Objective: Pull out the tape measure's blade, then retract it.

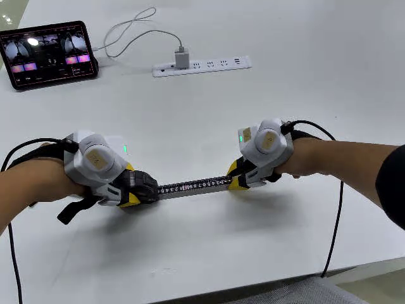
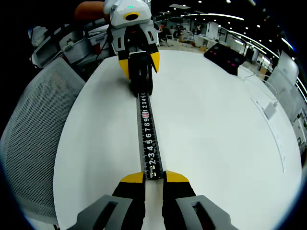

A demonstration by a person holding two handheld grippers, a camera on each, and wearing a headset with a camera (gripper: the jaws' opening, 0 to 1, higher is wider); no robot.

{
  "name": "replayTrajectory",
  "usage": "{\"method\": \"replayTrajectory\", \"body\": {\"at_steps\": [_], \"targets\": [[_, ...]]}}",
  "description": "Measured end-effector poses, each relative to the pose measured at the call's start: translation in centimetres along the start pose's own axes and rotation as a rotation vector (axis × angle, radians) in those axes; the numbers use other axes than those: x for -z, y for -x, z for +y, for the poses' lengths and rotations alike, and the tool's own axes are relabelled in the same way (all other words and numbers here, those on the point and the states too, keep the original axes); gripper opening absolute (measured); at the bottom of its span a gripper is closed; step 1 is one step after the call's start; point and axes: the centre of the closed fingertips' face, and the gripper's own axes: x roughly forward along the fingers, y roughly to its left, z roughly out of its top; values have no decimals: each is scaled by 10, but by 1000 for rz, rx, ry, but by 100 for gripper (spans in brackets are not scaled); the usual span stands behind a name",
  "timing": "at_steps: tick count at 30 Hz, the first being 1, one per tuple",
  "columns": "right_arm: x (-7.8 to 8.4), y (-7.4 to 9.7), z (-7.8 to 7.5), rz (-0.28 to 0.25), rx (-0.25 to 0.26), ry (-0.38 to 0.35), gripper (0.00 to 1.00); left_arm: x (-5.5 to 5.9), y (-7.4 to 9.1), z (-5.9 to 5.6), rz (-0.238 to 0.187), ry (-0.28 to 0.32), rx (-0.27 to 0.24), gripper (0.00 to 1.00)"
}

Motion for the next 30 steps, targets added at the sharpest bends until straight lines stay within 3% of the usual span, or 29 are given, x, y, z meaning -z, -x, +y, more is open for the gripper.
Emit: {"method": "replayTrajectory", "body": {"at_steps": [30], "targets": [[12, 9, -1, 19, 3, 0, 8, 0, 0, 0, -4, 4, -2, 31]]}}
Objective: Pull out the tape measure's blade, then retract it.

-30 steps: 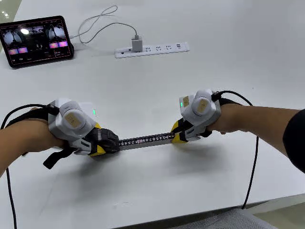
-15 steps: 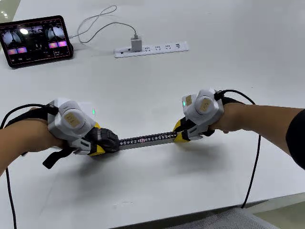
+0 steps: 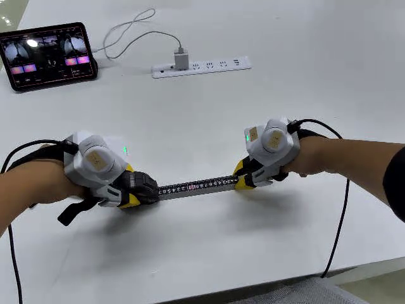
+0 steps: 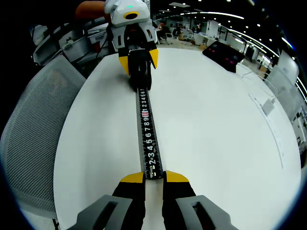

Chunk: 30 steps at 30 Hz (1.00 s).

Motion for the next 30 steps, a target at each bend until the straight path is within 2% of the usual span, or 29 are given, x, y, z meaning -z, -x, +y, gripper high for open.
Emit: {"method": "replayTrajectory", "body": {"at_steps": [30], "targets": [[10, 6, -2, 14, 2, -8, 8, -1, 2, -1, -3, 2, 0, 31]]}}
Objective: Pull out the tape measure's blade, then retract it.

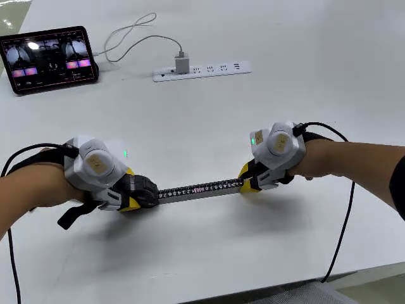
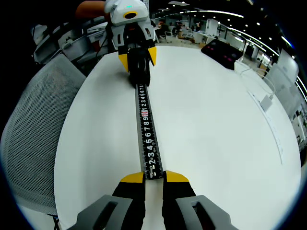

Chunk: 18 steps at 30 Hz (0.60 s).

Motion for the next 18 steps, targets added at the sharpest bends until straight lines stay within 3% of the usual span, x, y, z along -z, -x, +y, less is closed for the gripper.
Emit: {"method": "replayTrajectory", "body": {"at_steps": [18], "targets": [[9, 6, -2, 16, 4, 6, 8, 1, -1, 1, -3, 7, -2, 30]]}}
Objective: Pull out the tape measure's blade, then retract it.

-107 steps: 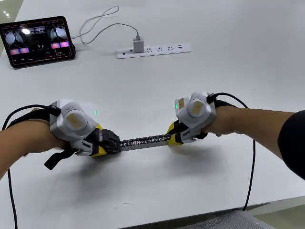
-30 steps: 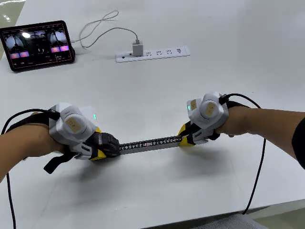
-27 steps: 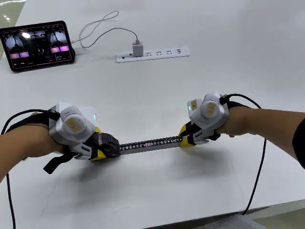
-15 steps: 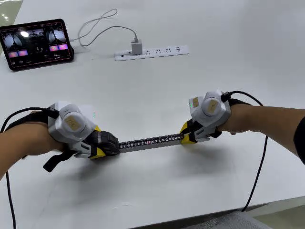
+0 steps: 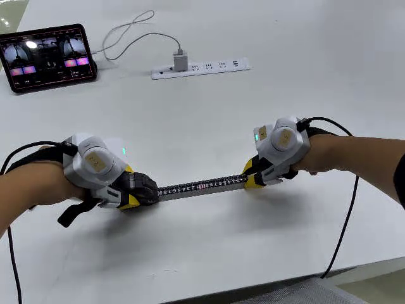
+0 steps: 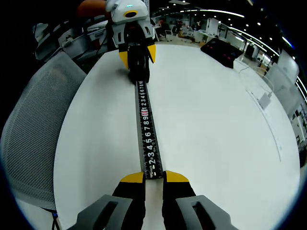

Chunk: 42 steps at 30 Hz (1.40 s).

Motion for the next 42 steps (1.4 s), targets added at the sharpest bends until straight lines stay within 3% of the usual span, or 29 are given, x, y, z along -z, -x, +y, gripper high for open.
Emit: {"method": "replayTrajectory", "body": {"at_steps": [42], "targets": [[27, 21, 1, 43, 15, -13, 8, -1, 0, 0, -8, 2, -4, 30]]}}
